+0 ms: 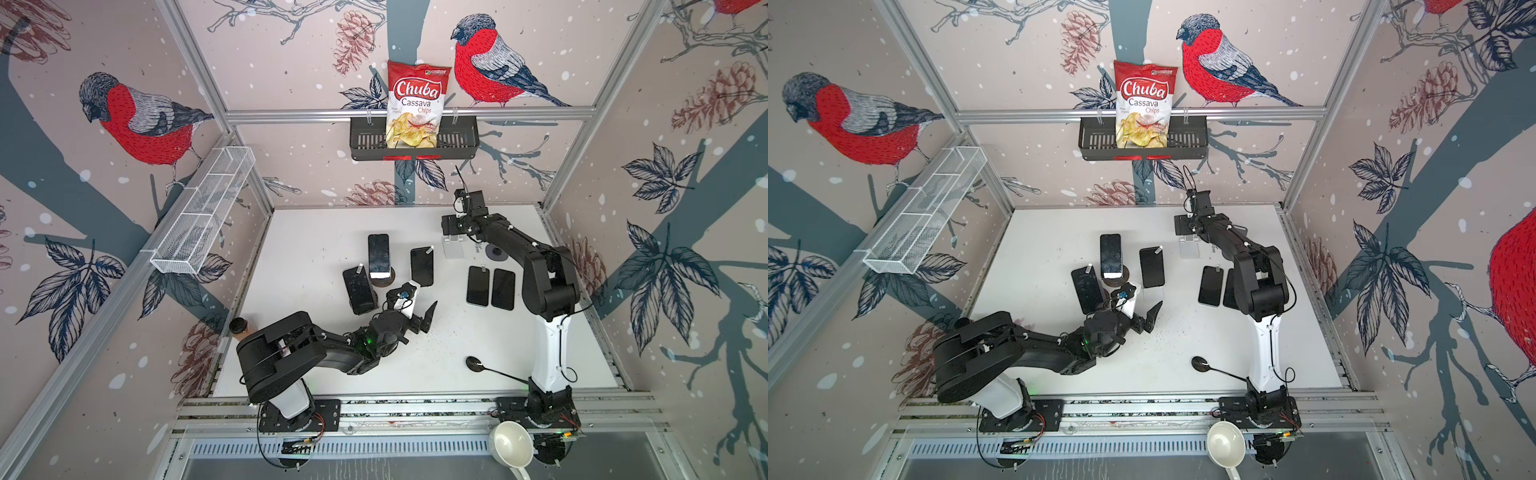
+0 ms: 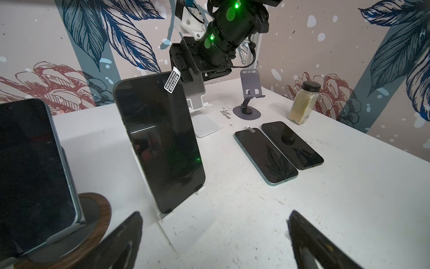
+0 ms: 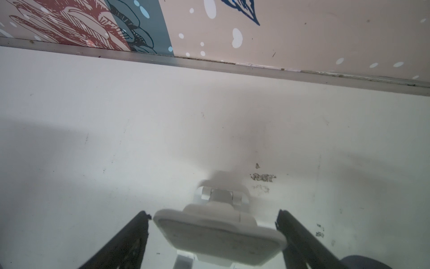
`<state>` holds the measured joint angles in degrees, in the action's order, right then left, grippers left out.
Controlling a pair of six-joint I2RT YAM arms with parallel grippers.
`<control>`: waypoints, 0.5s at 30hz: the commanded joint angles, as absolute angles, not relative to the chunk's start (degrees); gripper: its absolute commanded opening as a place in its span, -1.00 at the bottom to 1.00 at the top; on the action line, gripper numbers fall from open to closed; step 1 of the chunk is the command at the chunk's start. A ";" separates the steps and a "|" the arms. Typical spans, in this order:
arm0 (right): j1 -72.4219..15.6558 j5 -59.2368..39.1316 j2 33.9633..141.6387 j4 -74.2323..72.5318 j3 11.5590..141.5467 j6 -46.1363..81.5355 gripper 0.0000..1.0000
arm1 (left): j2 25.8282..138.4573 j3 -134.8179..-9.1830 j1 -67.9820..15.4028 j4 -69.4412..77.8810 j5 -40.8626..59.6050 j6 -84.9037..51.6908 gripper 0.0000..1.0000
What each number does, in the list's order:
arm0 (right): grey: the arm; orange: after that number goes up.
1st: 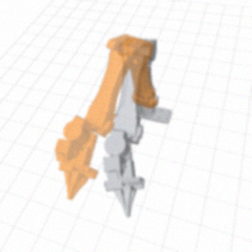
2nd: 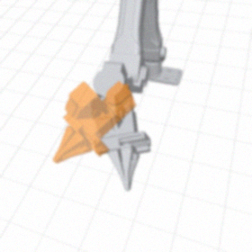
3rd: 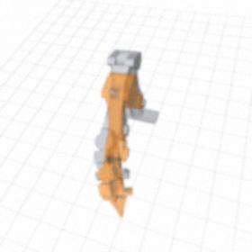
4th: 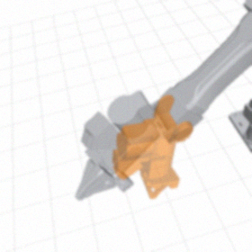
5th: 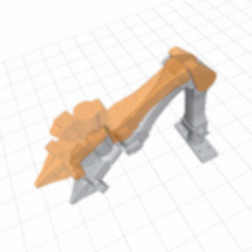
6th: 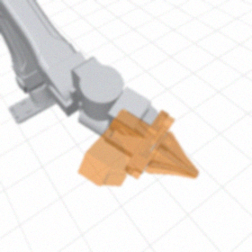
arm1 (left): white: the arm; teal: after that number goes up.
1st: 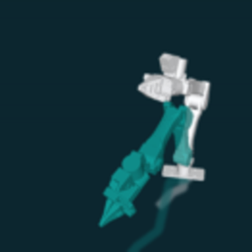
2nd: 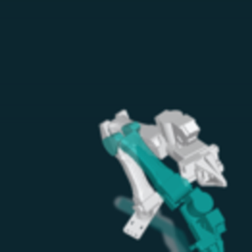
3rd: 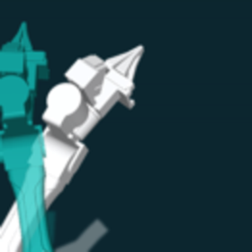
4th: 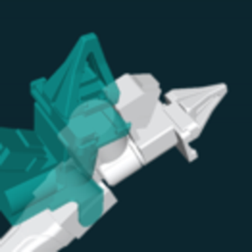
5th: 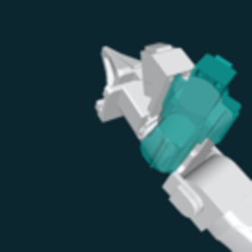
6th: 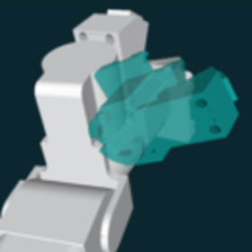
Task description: Remove the phone from the phone stand
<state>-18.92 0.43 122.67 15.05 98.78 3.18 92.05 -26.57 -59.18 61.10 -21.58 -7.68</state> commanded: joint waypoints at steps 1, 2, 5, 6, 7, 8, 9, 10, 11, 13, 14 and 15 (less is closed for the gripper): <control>-18.83 1.88 120.09 14.97 98.67 4.13 0.91 | 91.17 -27.98 -59.15 56.59 -23.98 -8.67 0.93; -18.84 2.30 119.04 14.67 98.11 4.13 0.94 | 90.78 -28.48 -59.15 55.01 -24.31 -9.11 0.93; -18.86 3.09 115.58 13.41 95.90 4.13 0.99 | 89.71 -30.17 -59.22 49.83 -25.35 -10.52 0.93; -18.83 3.30 114.39 12.98 95.12 4.13 0.99 | 89.41 -30.91 -59.17 48.13 -25.55 -10.78 0.93; -18.85 3.63 113.42 12.76 94.53 4.21 0.99 | 89.21 -31.53 -59.16 46.71 -25.85 -11.19 0.93; -18.86 3.91 112.37 12.70 93.96 4.28 0.99 | 89.03 -32.27 -59.15 45.20 -26.26 -11.49 0.93; -18.81 4.21 111.23 12.30 93.20 4.43 0.99 | 88.88 -32.83 -59.15 44.11 -26.99 -11.97 0.93; -18.89 4.35 110.30 12.07 92.44 4.68 0.99 | 88.78 -33.23 -59.17 43.26 -27.64 -12.48 0.93; -18.89 4.43 108.99 11.68 91.31 4.95 0.99 | 88.62 -33.76 -59.07 42.35 -28.14 -13.05 0.93; -19.30 5.68 106.39 10.70 88.83 5.85 0.98 | 88.18 -35.24 -58.99 39.56 -28.71 -14.81 0.93; -19.91 6.94 104.88 10.04 87.31 5.93 0.99 | 87.98 -36.51 -58.74 37.41 -28.55 -16.08 0.93; -20.67 8.56 103.31 9.17 85.43 5.75 0.98 | 87.89 -37.95 -58.55 35.16 -28.74 -17.26 0.92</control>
